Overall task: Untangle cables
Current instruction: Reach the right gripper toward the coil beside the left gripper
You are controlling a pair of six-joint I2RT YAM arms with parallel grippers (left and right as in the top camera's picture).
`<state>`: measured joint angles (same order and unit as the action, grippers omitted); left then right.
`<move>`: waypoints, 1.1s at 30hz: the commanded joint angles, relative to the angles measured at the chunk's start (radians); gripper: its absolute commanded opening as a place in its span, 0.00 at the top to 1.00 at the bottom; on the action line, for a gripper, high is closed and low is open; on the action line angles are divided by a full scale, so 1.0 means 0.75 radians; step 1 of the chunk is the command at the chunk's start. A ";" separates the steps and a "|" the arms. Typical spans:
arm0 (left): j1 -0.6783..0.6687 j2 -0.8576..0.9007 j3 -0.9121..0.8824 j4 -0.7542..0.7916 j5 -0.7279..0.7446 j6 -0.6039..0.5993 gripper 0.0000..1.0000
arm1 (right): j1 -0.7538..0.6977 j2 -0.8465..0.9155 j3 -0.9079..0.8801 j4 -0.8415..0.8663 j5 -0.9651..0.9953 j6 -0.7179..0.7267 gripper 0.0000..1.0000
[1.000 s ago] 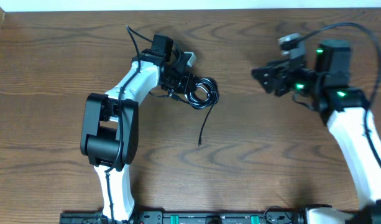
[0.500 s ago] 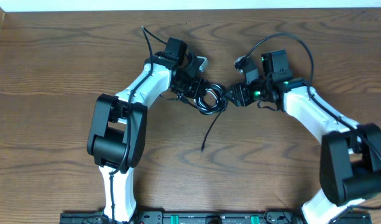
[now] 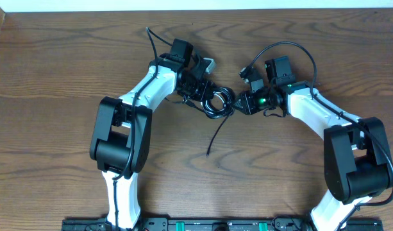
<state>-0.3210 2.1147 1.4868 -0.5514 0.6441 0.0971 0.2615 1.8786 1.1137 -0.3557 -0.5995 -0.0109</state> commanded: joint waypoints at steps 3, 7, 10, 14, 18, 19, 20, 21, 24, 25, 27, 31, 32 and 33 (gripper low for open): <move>-0.009 -0.014 -0.015 0.017 0.119 -0.031 0.91 | 0.013 -0.001 0.021 0.002 -0.028 0.009 0.70; -0.017 -0.013 -0.015 0.021 0.118 -0.025 0.91 | 0.010 -0.001 0.021 -0.010 -0.027 0.008 0.65; -0.024 -0.008 -0.015 0.023 0.118 -0.006 0.91 | 0.010 -0.001 0.021 -0.014 0.008 -0.020 0.66; -0.040 0.009 -0.015 0.033 0.117 -0.007 0.91 | 0.010 -0.001 0.021 -0.024 0.008 -0.051 0.71; -0.053 0.026 -0.015 0.052 0.103 -0.018 0.91 | 0.011 -0.001 0.021 -0.036 0.009 -0.118 0.74; -0.053 0.028 -0.015 0.055 0.103 -0.019 0.91 | 0.011 -0.001 0.021 -0.042 0.016 -0.163 0.74; -0.054 0.030 -0.015 0.057 0.103 -0.023 0.91 | 0.011 0.001 0.021 -0.048 0.040 -0.198 0.74; -0.054 0.031 -0.015 0.059 0.103 -0.023 0.91 | 0.012 0.003 0.021 -0.053 0.071 -0.224 0.74; -0.054 0.031 -0.015 0.061 0.103 -0.023 0.91 | 0.031 0.019 0.021 -0.073 0.158 -0.317 0.75; -0.054 0.031 -0.015 0.061 0.103 -0.023 0.91 | 0.044 0.027 0.021 -0.076 0.164 -0.339 0.75; -0.054 0.032 -0.015 0.061 0.102 -0.022 0.91 | 0.069 0.044 0.021 -0.069 0.164 -0.347 0.78; -0.054 0.033 -0.015 0.063 0.102 -0.022 0.91 | 0.113 0.054 0.021 -0.060 0.167 -0.408 0.82; -0.054 0.036 -0.015 0.065 0.102 -0.022 0.91 | 0.118 0.054 0.021 -0.060 0.174 -0.415 0.83; -0.054 0.041 -0.015 0.067 0.102 -0.022 0.91 | 0.123 0.054 0.021 -0.059 0.187 -0.416 0.84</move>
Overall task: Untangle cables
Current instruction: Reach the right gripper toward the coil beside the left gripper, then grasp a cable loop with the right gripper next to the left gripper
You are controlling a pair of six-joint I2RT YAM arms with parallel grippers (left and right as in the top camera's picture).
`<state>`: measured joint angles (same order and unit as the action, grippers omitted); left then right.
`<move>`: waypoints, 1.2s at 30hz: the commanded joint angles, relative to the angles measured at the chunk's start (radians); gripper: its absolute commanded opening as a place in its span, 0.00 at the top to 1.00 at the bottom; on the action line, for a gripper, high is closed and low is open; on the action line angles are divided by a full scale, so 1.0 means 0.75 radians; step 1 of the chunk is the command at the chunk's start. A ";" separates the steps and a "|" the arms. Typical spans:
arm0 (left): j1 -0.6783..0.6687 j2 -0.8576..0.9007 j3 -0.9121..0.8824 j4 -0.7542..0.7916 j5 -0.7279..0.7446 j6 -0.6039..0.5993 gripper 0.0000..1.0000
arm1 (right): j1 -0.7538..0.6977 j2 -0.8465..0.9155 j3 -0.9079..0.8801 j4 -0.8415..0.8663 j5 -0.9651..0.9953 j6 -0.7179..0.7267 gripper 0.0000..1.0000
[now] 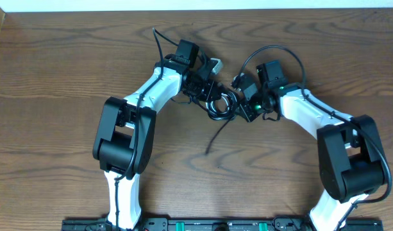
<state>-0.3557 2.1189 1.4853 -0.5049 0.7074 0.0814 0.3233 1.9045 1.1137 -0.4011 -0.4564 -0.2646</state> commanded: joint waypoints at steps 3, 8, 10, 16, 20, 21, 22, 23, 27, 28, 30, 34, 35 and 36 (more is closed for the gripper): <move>-0.008 0.061 -0.013 0.013 0.018 -0.004 0.91 | 0.048 0.020 0.021 0.002 0.033 -0.077 0.83; -0.008 0.075 -0.013 0.019 0.017 -0.012 0.91 | 0.050 0.020 0.021 0.016 0.037 -0.076 0.78; -0.008 0.075 -0.013 0.018 -0.005 -0.011 0.91 | 0.050 0.019 0.022 0.027 0.039 -0.042 0.99; -0.008 0.075 -0.013 0.018 -0.026 -0.012 0.91 | -0.003 0.019 0.050 0.021 0.081 0.204 0.99; -0.006 0.075 -0.013 0.016 -0.027 -0.011 0.91 | -0.039 0.012 0.115 -0.045 0.034 0.273 0.99; -0.004 0.075 -0.013 0.013 -0.027 -0.011 0.90 | -0.047 0.009 0.166 -0.097 0.018 0.272 0.99; -0.003 0.075 -0.013 0.013 -0.027 -0.011 0.89 | -0.048 0.009 0.193 -0.128 0.020 0.266 0.99; -0.003 0.075 -0.013 0.013 -0.027 -0.011 0.88 | -0.047 0.009 0.221 -0.164 0.019 0.247 0.99; -0.003 0.075 -0.013 0.013 -0.038 -0.011 0.86 | -0.030 0.009 0.291 -0.283 0.017 0.147 0.99; -0.003 0.075 -0.013 0.012 -0.047 -0.012 0.87 | -0.022 0.009 0.291 -0.292 0.017 0.109 0.99; -0.003 0.075 -0.013 0.012 -0.057 -0.011 0.86 | -0.007 0.010 0.289 -0.299 0.037 0.052 0.99; -0.003 0.075 -0.013 0.008 -0.075 -0.012 0.83 | 0.026 0.012 0.275 -0.304 0.053 -0.067 0.75; -0.006 0.075 -0.013 0.007 -0.100 -0.019 0.83 | 0.034 0.015 0.273 -0.303 0.053 -0.099 0.73; -0.009 0.076 -0.013 0.007 -0.114 -0.025 0.83 | 0.040 0.017 0.272 -0.303 0.053 -0.120 0.73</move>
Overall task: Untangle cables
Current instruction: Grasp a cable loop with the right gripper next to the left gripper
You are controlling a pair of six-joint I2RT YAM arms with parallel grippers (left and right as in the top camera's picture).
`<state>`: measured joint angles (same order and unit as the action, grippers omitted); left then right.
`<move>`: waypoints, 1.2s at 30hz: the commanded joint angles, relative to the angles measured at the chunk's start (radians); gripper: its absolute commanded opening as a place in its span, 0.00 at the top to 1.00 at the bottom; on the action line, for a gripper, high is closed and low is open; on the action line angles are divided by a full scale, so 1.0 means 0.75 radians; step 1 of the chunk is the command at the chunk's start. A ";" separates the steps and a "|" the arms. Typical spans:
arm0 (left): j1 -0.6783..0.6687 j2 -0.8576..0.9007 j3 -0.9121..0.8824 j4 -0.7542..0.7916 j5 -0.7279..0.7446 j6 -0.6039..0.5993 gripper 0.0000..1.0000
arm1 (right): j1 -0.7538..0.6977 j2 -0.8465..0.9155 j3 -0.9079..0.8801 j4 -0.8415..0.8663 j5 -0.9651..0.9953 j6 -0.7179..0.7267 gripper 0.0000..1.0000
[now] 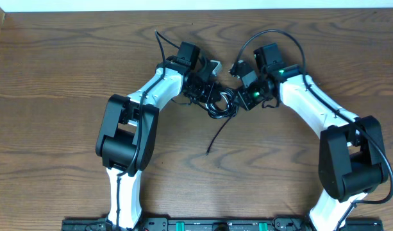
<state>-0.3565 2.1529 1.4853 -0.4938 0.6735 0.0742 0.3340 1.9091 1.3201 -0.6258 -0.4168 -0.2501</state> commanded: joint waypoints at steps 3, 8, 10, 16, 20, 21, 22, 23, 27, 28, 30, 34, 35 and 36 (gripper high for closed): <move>-0.017 0.031 -0.013 -0.007 -0.093 -0.037 0.83 | 0.044 0.033 -0.010 0.030 0.015 -0.203 0.72; -0.023 0.032 -0.013 -0.007 -0.117 -0.052 0.92 | 0.054 0.102 -0.010 0.070 0.093 -0.203 0.74; -0.023 0.033 -0.013 -0.007 -0.117 -0.052 0.92 | 0.054 0.132 -0.010 0.077 0.100 -0.210 0.74; -0.030 0.048 -0.013 0.004 -0.128 -0.053 0.93 | 0.054 0.200 -0.010 0.096 0.100 -0.212 0.83; -0.030 0.069 -0.013 0.015 -0.138 -0.068 0.93 | 0.054 0.204 -0.010 0.065 0.099 -0.212 0.82; -0.030 0.069 -0.013 0.018 -0.142 -0.069 0.93 | 0.054 0.204 -0.011 0.058 0.099 -0.212 0.82; -0.031 0.069 -0.013 0.019 -0.147 -0.072 0.92 | 0.054 0.204 -0.015 0.054 0.100 -0.212 0.82; -0.030 0.069 -0.013 0.020 -0.147 -0.073 0.92 | 0.054 0.204 -0.021 0.055 0.100 -0.212 0.82; -0.030 0.070 -0.013 0.023 -0.147 -0.073 0.92 | 0.053 0.204 -0.058 0.072 0.105 -0.212 0.82; -0.030 0.070 -0.013 0.023 -0.147 -0.072 0.92 | 0.053 0.204 -0.083 0.100 0.120 -0.212 0.82; -0.030 0.070 -0.013 0.023 -0.147 -0.072 0.92 | 0.053 0.204 -0.105 0.121 0.147 -0.212 0.83; -0.030 0.070 -0.013 0.024 -0.147 -0.073 0.92 | 0.053 0.204 -0.121 0.126 0.154 -0.212 0.84; -0.030 0.070 -0.013 0.024 -0.147 -0.073 0.92 | 0.053 0.204 -0.121 0.125 0.154 -0.212 0.83; -0.030 0.070 -0.013 0.024 -0.147 -0.073 0.91 | 0.053 0.204 -0.121 0.125 0.154 -0.211 0.82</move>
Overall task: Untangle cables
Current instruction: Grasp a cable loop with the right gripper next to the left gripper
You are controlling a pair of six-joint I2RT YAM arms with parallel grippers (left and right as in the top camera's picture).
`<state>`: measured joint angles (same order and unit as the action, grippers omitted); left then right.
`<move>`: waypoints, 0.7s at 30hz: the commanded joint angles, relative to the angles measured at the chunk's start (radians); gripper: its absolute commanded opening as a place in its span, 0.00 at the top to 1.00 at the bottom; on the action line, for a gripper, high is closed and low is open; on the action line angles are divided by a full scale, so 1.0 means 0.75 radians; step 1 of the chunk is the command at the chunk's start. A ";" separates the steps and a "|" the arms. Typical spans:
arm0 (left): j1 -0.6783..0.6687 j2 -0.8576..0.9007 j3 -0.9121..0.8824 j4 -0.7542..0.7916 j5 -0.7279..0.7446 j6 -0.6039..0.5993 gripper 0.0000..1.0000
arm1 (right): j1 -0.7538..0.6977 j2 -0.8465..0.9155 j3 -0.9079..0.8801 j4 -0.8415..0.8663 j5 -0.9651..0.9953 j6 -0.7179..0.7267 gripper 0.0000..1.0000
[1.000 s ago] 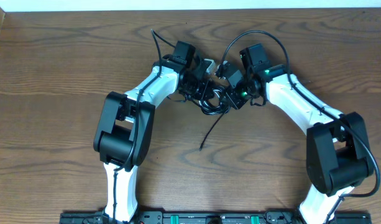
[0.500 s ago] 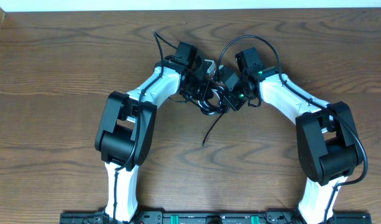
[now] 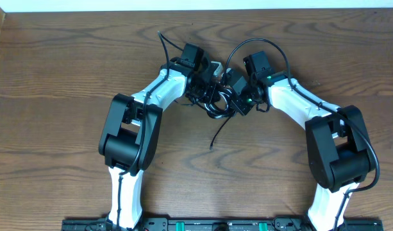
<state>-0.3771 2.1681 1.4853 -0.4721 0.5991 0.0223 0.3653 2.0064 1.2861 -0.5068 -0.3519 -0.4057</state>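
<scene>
A knot of black cable loops (image 3: 217, 104) lies on the wooden table at centre back, and one loose end (image 3: 217, 136) trails toward the front. My left gripper (image 3: 206, 95) comes in from the left with its fingers buried in the loops, seemingly closed on them. My right gripper (image 3: 235, 101) presses against the knot's right side. Its fingers merge with the black cable, so their state is hidden. A small grey piece (image 3: 215, 67) shows just behind the left gripper.
The left arm (image 3: 129, 128) and the right arm (image 3: 331, 141) curve in from the front corners. Each arm's own black wire (image 3: 247, 43) arches over its wrist. The table's back edge (image 3: 196, 9) runs close behind.
The right gripper has moved left and slightly back, closer against the knot. The left gripper has edged right. The trailing cable end has shifted a little right and back.
At first the two grippers sat on either side of the knot, the right one a little apart. Moment by moment both arms came toward the centre. Now they flank the knot tightly, which has stayed near the same spot.
</scene>
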 commanded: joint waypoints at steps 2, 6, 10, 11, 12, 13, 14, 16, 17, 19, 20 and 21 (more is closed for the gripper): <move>-0.003 0.049 -0.013 -0.005 -0.048 -0.003 0.91 | 0.013 0.074 -0.076 -0.054 0.067 -0.004 0.81; -0.003 0.049 -0.013 -0.005 -0.048 -0.003 0.91 | 0.013 0.074 -0.086 -0.099 0.091 -0.005 0.78; -0.003 0.049 -0.013 -0.005 -0.048 -0.003 0.91 | 0.013 0.074 -0.124 -0.102 0.123 -0.048 0.83; -0.003 0.049 -0.013 -0.005 -0.048 -0.003 0.91 | 0.013 0.074 -0.139 -0.090 0.124 -0.055 0.83; -0.003 0.049 -0.013 -0.005 -0.047 -0.003 0.91 | 0.013 0.074 -0.143 -0.084 0.124 -0.055 0.82; -0.003 0.049 -0.013 -0.005 -0.048 -0.003 0.91 | 0.013 0.074 -0.143 -0.083 0.124 -0.054 0.82; -0.003 0.049 -0.013 -0.005 -0.048 -0.003 0.91 | 0.013 0.074 -0.143 -0.084 0.124 -0.054 0.81; -0.003 0.049 -0.013 -0.005 -0.048 -0.003 0.91 | 0.013 0.074 -0.143 -0.095 0.124 -0.054 0.80; -0.003 0.049 -0.013 -0.005 -0.048 -0.003 0.91 | 0.013 0.074 -0.143 -0.103 0.130 -0.054 0.80; -0.003 0.049 -0.013 -0.004 -0.048 -0.003 0.88 | 0.013 0.074 -0.145 -0.124 0.180 -0.054 0.83; -0.003 0.049 -0.013 -0.004 -0.048 -0.003 0.84 | 0.013 0.074 -0.150 -0.131 0.252 -0.054 0.83; -0.003 0.049 -0.013 -0.003 -0.048 -0.003 0.83 | 0.013 0.074 -0.152 -0.130 0.279 -0.054 0.83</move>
<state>-0.3855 2.1712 1.4853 -0.4683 0.6037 0.0196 0.3672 1.9896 1.2545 -0.5400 -0.3248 -0.4435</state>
